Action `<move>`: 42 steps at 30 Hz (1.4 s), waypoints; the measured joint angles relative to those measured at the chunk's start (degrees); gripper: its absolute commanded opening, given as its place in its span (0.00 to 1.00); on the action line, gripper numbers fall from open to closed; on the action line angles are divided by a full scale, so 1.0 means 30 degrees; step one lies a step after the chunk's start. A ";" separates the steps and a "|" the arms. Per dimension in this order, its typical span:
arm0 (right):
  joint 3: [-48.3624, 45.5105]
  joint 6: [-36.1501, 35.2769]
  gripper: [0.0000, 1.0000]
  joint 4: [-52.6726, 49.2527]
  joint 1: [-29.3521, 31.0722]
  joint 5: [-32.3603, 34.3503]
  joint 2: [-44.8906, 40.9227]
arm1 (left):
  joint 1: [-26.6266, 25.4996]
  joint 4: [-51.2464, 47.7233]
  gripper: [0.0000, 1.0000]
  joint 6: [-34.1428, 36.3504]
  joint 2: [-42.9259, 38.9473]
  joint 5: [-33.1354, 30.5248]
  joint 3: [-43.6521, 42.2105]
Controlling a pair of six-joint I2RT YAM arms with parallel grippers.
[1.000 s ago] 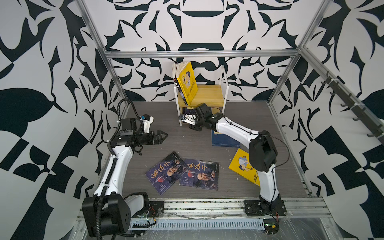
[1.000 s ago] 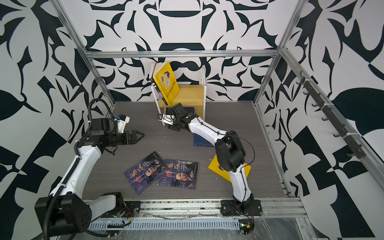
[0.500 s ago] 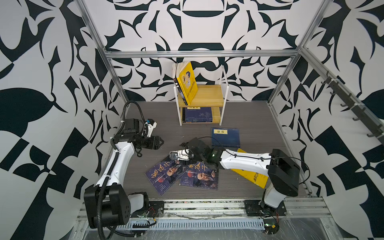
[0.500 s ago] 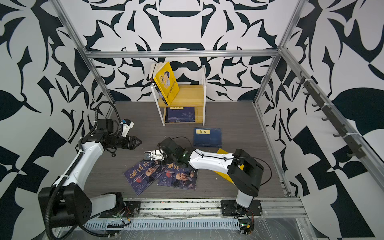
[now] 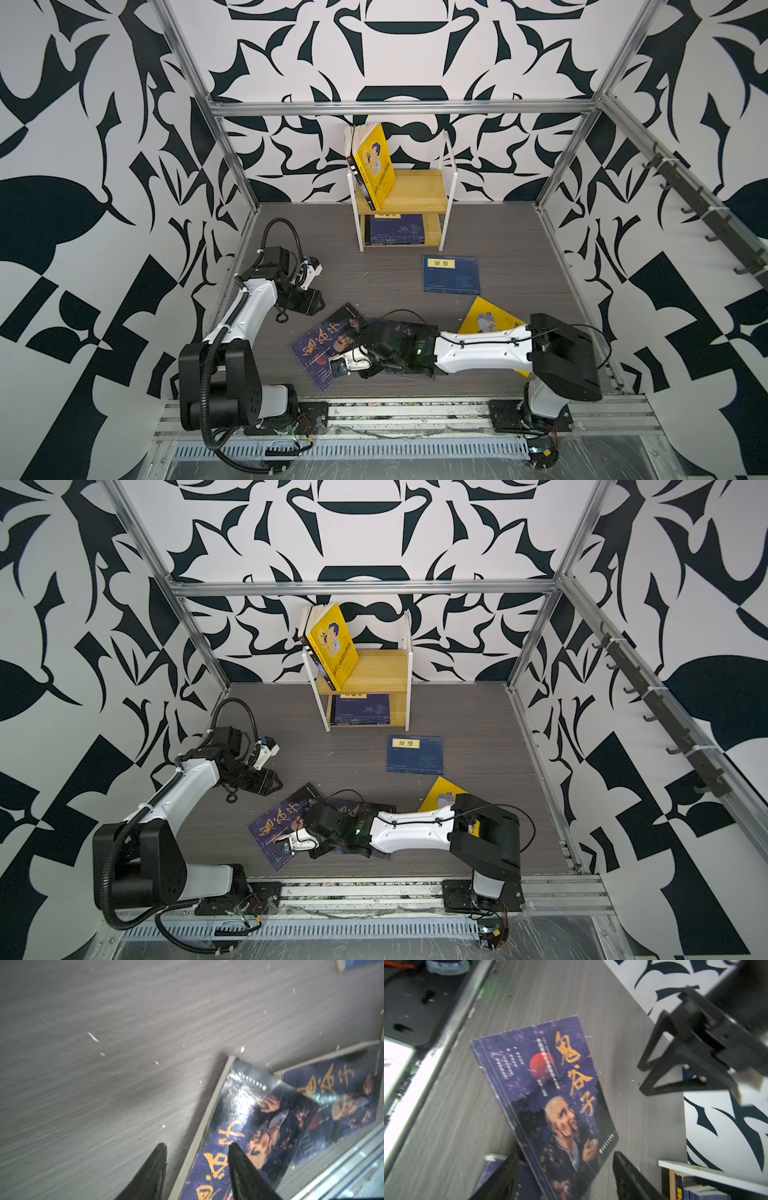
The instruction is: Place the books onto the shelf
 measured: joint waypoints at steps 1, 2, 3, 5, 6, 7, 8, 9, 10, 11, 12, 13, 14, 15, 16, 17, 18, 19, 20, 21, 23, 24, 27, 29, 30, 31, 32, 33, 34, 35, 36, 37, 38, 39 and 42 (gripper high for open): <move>0.0000 -0.0044 0.73 0.0095 0.0219 0.0160 0.0313 | -0.0066 -0.0175 0.51 0.0233 0.0153 -0.0138 -0.0117; 0.0007 -0.0124 0.73 0.0153 0.0415 0.0306 0.0641 | -0.0131 -0.0262 0.49 0.0459 0.0262 -0.0270 -0.0248; 0.0007 -0.0189 0.73 0.0160 0.0554 0.0459 0.0911 | -0.0168 -0.0313 0.49 0.0634 0.0321 -0.0386 -0.0393; 0.0015 -0.0408 0.73 0.0146 0.0816 0.0860 0.1501 | -0.0262 -0.0444 0.49 0.1056 0.0415 -0.0721 -0.0699; 0.0029 -0.0495 0.73 0.0138 0.0889 0.1035 0.1749 | -0.0313 -0.0576 0.49 0.1195 0.0503 -0.0831 -0.0743; 0.0058 -0.0561 0.72 0.0109 0.0954 0.1217 0.1982 | -0.0372 -0.0670 0.49 0.1355 0.0612 -0.0954 -0.0758; 0.0080 -0.0619 0.72 0.0095 0.0998 0.1399 0.2164 | -0.0430 -0.0801 0.49 0.1508 0.0736 -0.1064 -0.0765; 0.0087 -0.0685 0.72 0.0080 0.1027 0.1530 0.2251 | -0.0474 -0.0889 0.49 0.1625 0.0816 -0.1129 -0.0794; 0.0087 -0.0721 0.71 0.0080 0.1078 0.1661 0.2310 | -0.0539 -0.0940 0.49 0.1821 0.0933 -0.1224 -0.0882; 0.0087 -0.0758 0.71 0.0124 0.1100 0.1763 0.2310 | -0.0612 -0.0940 0.49 0.1989 0.1013 -0.1370 -0.1013; 0.0095 -0.0801 0.70 0.0182 0.1100 0.1851 0.2310 | -0.0678 -0.1027 0.49 0.2120 0.1115 -0.1537 -0.1107; 0.0117 -0.0816 0.69 0.0262 0.1107 0.1967 0.2317 | -0.0750 -0.1107 0.49 0.2251 0.1246 -0.1705 -0.1180; 0.0182 -0.0816 0.69 0.0284 0.1122 0.2120 0.2353 | -0.0787 -0.1224 0.49 0.2339 0.1421 -0.1945 -0.1188; 0.0313 -0.0787 0.68 0.0270 0.1137 0.2273 0.2419 | -0.0823 -0.1246 0.48 0.2397 0.1552 -0.2142 -0.1188; 0.0474 -0.0714 0.67 0.0299 0.1144 0.2397 0.2535 | -0.0852 -0.1246 0.48 0.2433 0.1661 -0.2382 -0.1188; 0.0612 -0.0627 0.67 0.0342 0.1151 0.2492 0.2637 | -0.0867 -0.1239 0.47 0.2477 0.1734 -0.2572 -0.1188; 0.0699 -0.0525 0.66 0.0452 0.1151 0.2557 0.2725 | -0.0867 -0.1231 0.46 0.2499 0.1800 -0.2688 -0.1188; 0.0758 -0.0452 0.66 0.0561 0.1151 0.2652 0.2827 | -0.0867 -0.1224 0.46 0.2543 0.1872 -0.2798 -0.1188; 0.0852 -0.0379 0.66 0.0612 0.1158 0.2739 0.2973 | -0.0874 -0.1224 0.46 0.2565 0.1953 -0.2849 -0.1188; 0.0947 -0.0328 0.65 0.0619 0.1188 0.2820 0.3126 | -0.0903 -0.1224 0.46 0.2572 0.2040 -0.2871 -0.1188; 0.1188 -0.0160 0.65 0.0685 0.1239 0.3045 0.3577 | -0.0947 -0.1224 0.44 0.2594 0.2288 -0.2929 -0.1188; 0.1239 -0.0080 0.65 0.0729 0.1275 0.3126 0.3759 | -0.0954 -0.1217 0.42 0.2601 0.2382 -0.2951 -0.1188; 0.1260 0.0095 0.65 0.0962 0.1399 0.3257 0.4065 | -0.1013 -0.1173 0.38 0.2652 0.2696 -0.3111 -0.1188; 0.1319 0.0160 0.64 0.1078 0.1501 0.3359 0.4175 | -0.1100 -0.1144 0.35 0.2645 0.2871 -0.3162 -0.1188; 0.1348 0.0189 0.64 0.1166 0.1530 0.3417 0.4226 | -0.1115 -0.1144 0.35 0.2667 0.2914 -0.3169 -0.1188; 0.1348 0.0204 0.64 0.1319 0.1581 0.3490 0.4277 | -0.1122 -0.1129 0.35 0.2681 0.2936 -0.3191 -0.1188; 0.1348 0.0204 0.64 0.1435 0.1603 0.3585 0.4291 | -0.1137 -0.1107 0.33 0.2681 0.2936 -0.3213 -0.1188; 0.1348 0.0204 0.64 0.1596 0.1603 0.3665 0.4328 | -0.1144 -0.1071 0.33 0.2703 0.2936 -0.3213 -0.1188; 0.1348 0.0204 0.64 0.1872 0.1603 0.3789 0.4430 | -0.1217 -0.1049 0.32 0.2739 0.2951 -0.3220 -0.1188; 0.1348 0.0175 0.64 0.2215 0.1603 0.3949 0.4554 | -0.1297 -0.0991 0.30 0.2754 0.3009 -0.3271 -0.1188; 0.1341 0.0117 0.64 0.2506 0.1617 0.4116 0.4656 | -0.1348 -0.0903 0.29 0.2783 0.3075 -0.3337 -0.1188; 0.1319 0.0015 0.64 0.2900 0.1654 0.4357 0.4787 | -0.1355 -0.0809 0.27 0.2827 0.3140 -0.3388 -0.1180; 0.1209 -0.0131 0.63 0.3344 0.1741 0.4597 0.4867 | -0.1362 -0.0772 0.27 0.2863 0.3155 -0.3446 -0.1158; 0.1056 -0.0248 0.63 0.3803 0.1807 0.4779 0.4911 | -0.1370 -0.0714 0.26 0.2907 0.3155 -0.3490 -0.1158; 0.0423 -0.0903 0.60 0.5435 0.1960 0.5289 0.5034 | -0.1486 -0.0648 0.24 0.2987 0.3184 -0.3621 -0.1137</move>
